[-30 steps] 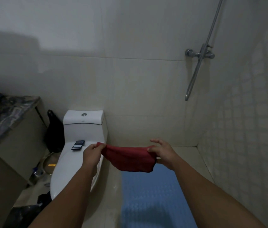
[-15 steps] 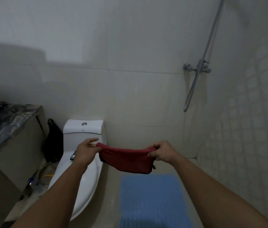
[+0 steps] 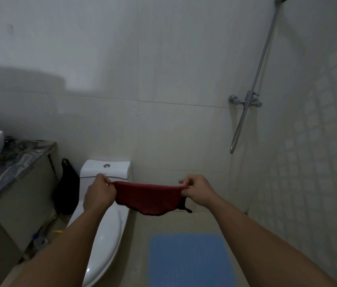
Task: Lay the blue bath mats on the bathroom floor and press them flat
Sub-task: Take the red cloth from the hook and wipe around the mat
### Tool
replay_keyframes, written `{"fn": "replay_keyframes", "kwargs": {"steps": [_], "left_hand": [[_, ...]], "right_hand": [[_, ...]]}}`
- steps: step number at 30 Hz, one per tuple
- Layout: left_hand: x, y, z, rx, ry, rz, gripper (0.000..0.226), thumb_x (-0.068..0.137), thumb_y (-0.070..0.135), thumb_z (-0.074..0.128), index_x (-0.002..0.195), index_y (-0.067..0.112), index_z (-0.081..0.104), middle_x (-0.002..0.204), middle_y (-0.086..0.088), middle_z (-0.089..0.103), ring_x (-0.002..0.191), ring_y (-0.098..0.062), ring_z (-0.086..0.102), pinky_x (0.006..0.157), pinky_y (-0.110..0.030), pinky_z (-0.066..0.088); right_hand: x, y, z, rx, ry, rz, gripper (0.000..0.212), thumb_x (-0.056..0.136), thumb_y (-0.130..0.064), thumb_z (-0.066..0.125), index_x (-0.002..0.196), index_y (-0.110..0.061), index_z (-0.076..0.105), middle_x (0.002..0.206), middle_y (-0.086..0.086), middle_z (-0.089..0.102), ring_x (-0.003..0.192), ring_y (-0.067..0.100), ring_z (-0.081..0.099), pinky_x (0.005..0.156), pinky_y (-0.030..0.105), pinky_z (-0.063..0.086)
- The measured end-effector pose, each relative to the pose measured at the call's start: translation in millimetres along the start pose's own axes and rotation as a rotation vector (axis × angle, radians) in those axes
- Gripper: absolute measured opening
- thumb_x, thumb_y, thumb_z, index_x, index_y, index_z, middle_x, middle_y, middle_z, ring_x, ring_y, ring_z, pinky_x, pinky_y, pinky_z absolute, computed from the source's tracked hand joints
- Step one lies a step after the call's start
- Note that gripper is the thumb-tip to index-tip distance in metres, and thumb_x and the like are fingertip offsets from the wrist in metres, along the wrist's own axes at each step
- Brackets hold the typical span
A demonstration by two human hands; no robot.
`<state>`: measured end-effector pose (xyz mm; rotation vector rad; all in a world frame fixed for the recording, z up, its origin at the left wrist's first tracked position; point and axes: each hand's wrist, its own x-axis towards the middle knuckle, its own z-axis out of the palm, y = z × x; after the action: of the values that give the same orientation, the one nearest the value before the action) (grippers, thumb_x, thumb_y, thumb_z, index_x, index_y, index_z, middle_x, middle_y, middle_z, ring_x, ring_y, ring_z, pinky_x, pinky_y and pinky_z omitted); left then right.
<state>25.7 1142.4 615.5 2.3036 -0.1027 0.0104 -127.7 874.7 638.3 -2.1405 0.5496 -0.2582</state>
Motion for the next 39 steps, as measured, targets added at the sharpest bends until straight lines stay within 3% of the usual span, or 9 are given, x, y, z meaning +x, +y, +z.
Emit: {"fn": "replay_keyframes", "kwargs": {"steps": [3,7,10,17,21,25,29,34,39], "left_hand": [[6,6,4,-0.435,0.017,-0.215,0.015,0.096,0.004,0.044,0.108,0.008,0.051,0.088,-0.021,0.070,0.066,-0.030,0.071,0.058,-0.038,0.058],[15,13,0,-0.937,-0.014,-0.332,0.027,0.095,0.004,0.051,0.120,0.008,0.061,0.113,-0.020,0.070,0.098,-0.033,0.072,0.067,-0.037,0.060],[0,40,-3,-1.132,-0.185,-0.294,0.022,0.096,0.010,0.054,0.113,0.007,0.067,0.100,-0.009,0.074,0.089,-0.025,0.069,0.070,-0.032,0.056],[-38,95,14,-0.934,-0.541,-0.081,0.006,0.097,0.011,0.065,0.102,0.014,0.062,0.081,-0.007,0.069,0.064,-0.015,0.063,0.059,-0.029,0.042],[-48,111,17,-0.880,-0.568,-0.014,0.010,0.097,0.018,0.070,0.097,0.010,0.064,0.081,-0.008,0.067,0.067,-0.015,0.061,0.049,-0.021,0.047],[-51,116,18,-0.779,-0.586,0.077,0.031,0.098,0.034,0.068,0.099,0.004,0.074,0.091,-0.017,0.072,0.081,-0.019,0.067,0.064,-0.026,0.053],[-58,112,20,-0.750,-0.605,0.144,0.027,0.097,0.033,0.070,0.099,0.006,0.071,0.089,-0.010,0.074,0.085,-0.020,0.071,0.073,-0.029,0.058],[-61,89,29,-0.530,-0.486,0.436,0.006,0.094,0.007,0.069,0.094,0.007,0.063,0.100,-0.009,0.074,0.097,-0.013,0.071,0.088,-0.032,0.057],[-69,79,42,-0.375,-0.441,0.594,0.019,0.087,0.003,0.064,0.091,0.020,0.072,0.102,0.006,0.075,0.101,-0.004,0.069,0.085,-0.027,0.055]], "right_hand": [[-2,-20,6,0.184,-0.060,-0.060,0.028,0.078,0.016,0.059,0.072,-0.012,0.060,0.071,0.005,0.066,0.064,0.008,0.062,0.069,0.029,0.052],[-9,-48,6,0.236,-0.372,0.020,0.038,0.082,0.008,0.049,0.074,-0.020,0.072,0.082,0.005,0.070,0.084,0.017,0.064,0.084,0.035,0.052],[-12,-64,6,0.321,-0.479,0.010,0.043,0.084,0.011,0.044,0.071,-0.019,0.073,0.085,0.009,0.071,0.087,0.023,0.065,0.089,0.042,0.053],[-13,-74,12,0.511,-0.186,-0.125,0.024,0.090,0.006,0.067,0.107,-0.011,0.071,0.094,0.012,0.067,0.082,0.021,0.067,0.071,0.036,0.058],[-10,-64,6,0.577,0.004,-0.075,0.046,0.082,0.002,0.079,0.123,-0.009,0.063,0.077,0.002,0.061,0.061,0.009,0.061,0.057,0.023,0.053],[-11,-49,0,0.623,-0.072,-0.021,0.020,0.086,-0.008,0.078,0.106,-0.009,0.076,0.099,0.016,0.076,0.090,0.024,0.072,0.089,0.046,0.059],[-19,-43,-7,0.656,-0.018,-0.034,0.007,0.091,-0.007,0.071,0.096,-0.005,0.076,0.086,0.007,0.076,0.076,0.014,0.072,0.068,0.026,0.056],[-21,-33,-18,0.632,0.020,0.031,0.010,0.095,-0.012,0.067,0.086,-0.008,0.072,0.075,0.003,0.073,0.069,0.013,0.069,0.062,0.026,0.055],[-19,-22,-24,0.626,0.067,0.064,0.011,0.096,-0.014,0.066,0.087,-0.011,0.071,0.080,0.003,0.073,0.070,0.010,0.068,0.058,0.018,0.052]]}}
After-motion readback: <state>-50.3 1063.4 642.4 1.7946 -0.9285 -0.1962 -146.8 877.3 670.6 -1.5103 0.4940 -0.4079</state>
